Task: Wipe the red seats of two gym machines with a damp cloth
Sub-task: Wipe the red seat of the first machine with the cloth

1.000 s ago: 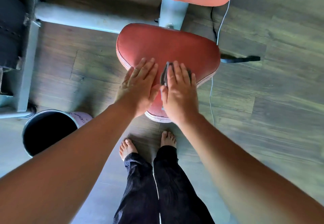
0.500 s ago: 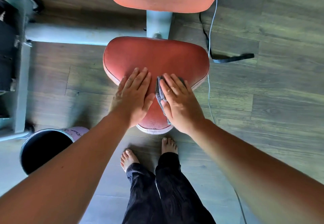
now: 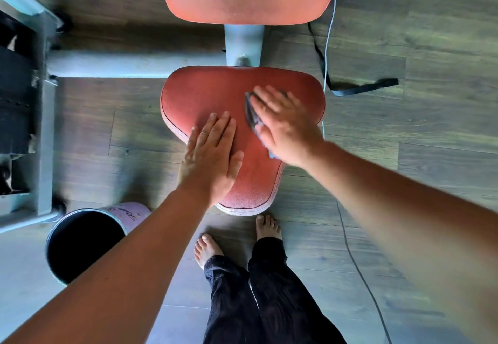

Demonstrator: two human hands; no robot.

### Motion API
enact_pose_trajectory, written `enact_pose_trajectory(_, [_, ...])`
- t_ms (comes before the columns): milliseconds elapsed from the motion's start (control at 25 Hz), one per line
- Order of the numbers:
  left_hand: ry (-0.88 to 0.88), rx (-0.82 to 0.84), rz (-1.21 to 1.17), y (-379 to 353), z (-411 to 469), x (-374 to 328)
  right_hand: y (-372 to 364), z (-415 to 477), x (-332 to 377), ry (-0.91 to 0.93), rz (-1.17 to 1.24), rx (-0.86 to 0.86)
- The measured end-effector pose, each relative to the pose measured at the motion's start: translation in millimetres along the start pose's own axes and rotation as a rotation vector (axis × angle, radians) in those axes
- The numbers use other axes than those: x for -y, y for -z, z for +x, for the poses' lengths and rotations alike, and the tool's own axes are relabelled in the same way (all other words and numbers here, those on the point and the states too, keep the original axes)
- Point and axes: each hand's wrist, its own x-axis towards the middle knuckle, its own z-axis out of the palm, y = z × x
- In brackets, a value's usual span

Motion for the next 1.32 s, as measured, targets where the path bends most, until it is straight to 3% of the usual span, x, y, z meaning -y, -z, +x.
enact_pose_trajectory(160, [-0.034, 0.005, 0.003, 1, 18, -16, 3, 35, -17, -0.31, 0.014, 0.014])
enact_pose_trajectory(240, [-0.079, 0.03, 0.025, 0, 29, -23, -3, 1, -8, -0.143, -0.004, -0.05])
enact_pose_trajectory(360, [-0.09, 0.044, 0.103, -6, 36, -27, -10, -30, -51, 0.082, -0.024, -0.049])
enact_pose_trajectory(520, [-0.077, 0.007, 0.112, -9, 35, -26, -11, 5, -65, -0.212, 0.013, -0.075])
enact_pose_trajectory(640, [-0.086, -0.009, 0.113, -11, 38, -25, -14, 6, -49, -0.279, 0.013, -0.1])
enact_pose_trajectory(960, [-0.089, -0.081, 0.091, -17, 38, -22, -20, 1, -49, -0.29, 0.069, -0.219])
enact_pose_trajectory(1320, [-0.102, -0.173, 0.022, -18, 44, -22, -38, 1, -60, -0.191, 0.193, -0.579])
